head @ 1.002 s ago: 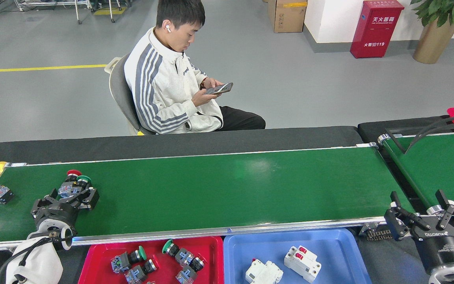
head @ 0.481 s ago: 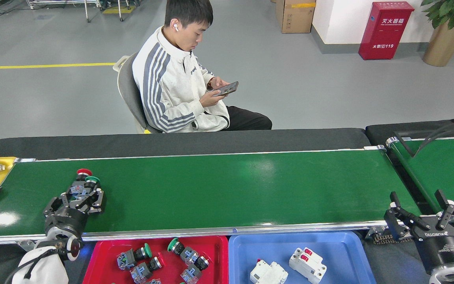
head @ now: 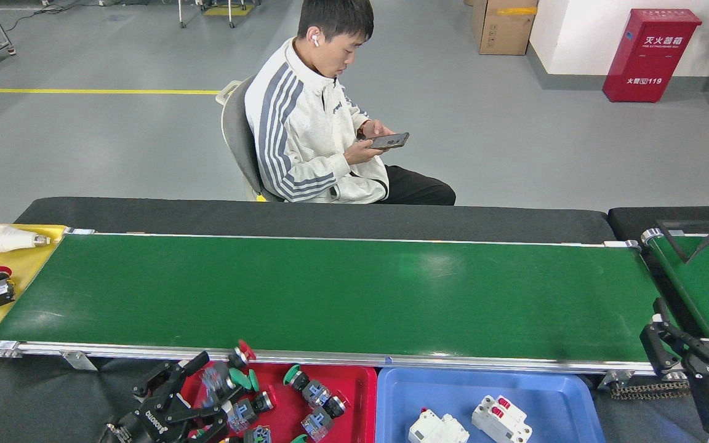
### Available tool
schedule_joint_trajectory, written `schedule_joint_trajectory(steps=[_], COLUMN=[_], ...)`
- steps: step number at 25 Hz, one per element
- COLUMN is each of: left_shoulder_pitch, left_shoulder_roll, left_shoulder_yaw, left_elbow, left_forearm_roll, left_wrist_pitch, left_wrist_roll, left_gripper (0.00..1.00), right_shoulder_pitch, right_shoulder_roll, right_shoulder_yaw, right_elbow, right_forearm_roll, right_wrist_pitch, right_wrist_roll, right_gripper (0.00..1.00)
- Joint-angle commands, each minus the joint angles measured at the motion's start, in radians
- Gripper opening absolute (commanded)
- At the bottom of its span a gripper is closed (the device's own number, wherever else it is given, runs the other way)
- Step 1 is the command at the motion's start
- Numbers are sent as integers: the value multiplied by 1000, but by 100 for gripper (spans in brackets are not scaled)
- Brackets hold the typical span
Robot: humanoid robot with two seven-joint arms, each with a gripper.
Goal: Pick switch part from conveyor to tray
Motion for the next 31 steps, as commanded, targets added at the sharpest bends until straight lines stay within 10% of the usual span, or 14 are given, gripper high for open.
schedule_joint_trajectory(steps=[1,9,14,31], left_shoulder_pitch=[-4,4,15,13], left_shoulder_roll=[2,6,21,37], left_shoulder_yaw=[25,87,106,176], left_elbow=[-12,8,26,9], left_forearm_roll=[2,4,4,8], left_wrist_pitch=[-7,695,654,608], left_wrist_roll=[4,4,4,0], left_gripper=[100,100,100,100], right_shoulder_pitch=[-5,24,79,133], right_shoulder_roll=[-1,49,175,209], right_shoulder_yaw=[-4,39,58,59], right_elbow=[-24,-45,-76,-74], right_forearm_roll=[-2,1,3,1], right_wrist_pitch=[-4,-3,-15,-106], right_wrist_roll=[-1,-1,-9,-10], right_gripper=[99,99,100,100])
